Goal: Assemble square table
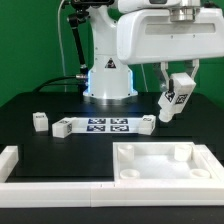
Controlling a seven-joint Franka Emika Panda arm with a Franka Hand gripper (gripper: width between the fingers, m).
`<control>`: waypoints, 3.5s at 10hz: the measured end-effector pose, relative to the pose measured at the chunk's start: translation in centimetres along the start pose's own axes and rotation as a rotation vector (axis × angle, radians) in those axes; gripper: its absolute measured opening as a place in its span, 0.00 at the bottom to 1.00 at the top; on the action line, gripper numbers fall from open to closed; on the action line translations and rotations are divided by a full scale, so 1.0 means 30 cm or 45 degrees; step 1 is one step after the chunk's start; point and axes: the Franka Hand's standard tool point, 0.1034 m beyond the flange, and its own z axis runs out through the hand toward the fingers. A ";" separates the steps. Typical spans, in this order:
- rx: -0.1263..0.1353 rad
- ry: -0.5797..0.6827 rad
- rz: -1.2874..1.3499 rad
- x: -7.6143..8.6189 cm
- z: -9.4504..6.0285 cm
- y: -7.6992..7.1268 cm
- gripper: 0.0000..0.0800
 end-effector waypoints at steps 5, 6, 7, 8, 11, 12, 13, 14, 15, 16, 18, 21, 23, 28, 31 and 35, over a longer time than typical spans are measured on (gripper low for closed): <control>0.225 0.173 0.250 0.153 0.080 0.048 0.36; 0.219 0.183 0.247 0.178 0.090 0.001 0.36; 0.213 0.179 0.226 0.165 0.092 0.022 0.36; 0.211 0.178 0.239 0.160 0.092 0.034 0.36; 0.140 0.256 0.202 0.144 0.100 0.063 0.36; 0.084 0.306 0.190 0.101 0.120 0.079 0.36; 0.085 0.325 0.196 0.083 0.142 0.073 0.36; 0.087 0.350 0.207 0.087 0.152 0.075 0.36; 0.097 0.353 0.220 0.092 0.153 0.068 0.36; 0.096 0.351 0.221 0.089 0.154 0.069 0.36; 0.091 0.357 0.231 0.089 0.158 0.064 0.36; 0.020 0.428 0.248 0.096 0.195 0.013 0.36; 0.024 0.421 0.258 0.081 0.237 0.005 0.36; 0.051 0.422 0.316 0.101 0.255 -0.040 0.36; 0.044 0.419 0.329 0.079 0.283 -0.038 0.36; -0.013 0.495 0.369 0.092 0.293 -0.029 0.36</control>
Offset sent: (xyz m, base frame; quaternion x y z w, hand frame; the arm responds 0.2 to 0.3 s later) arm 0.0521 0.0586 0.0126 0.2983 0.1044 0.1592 0.9353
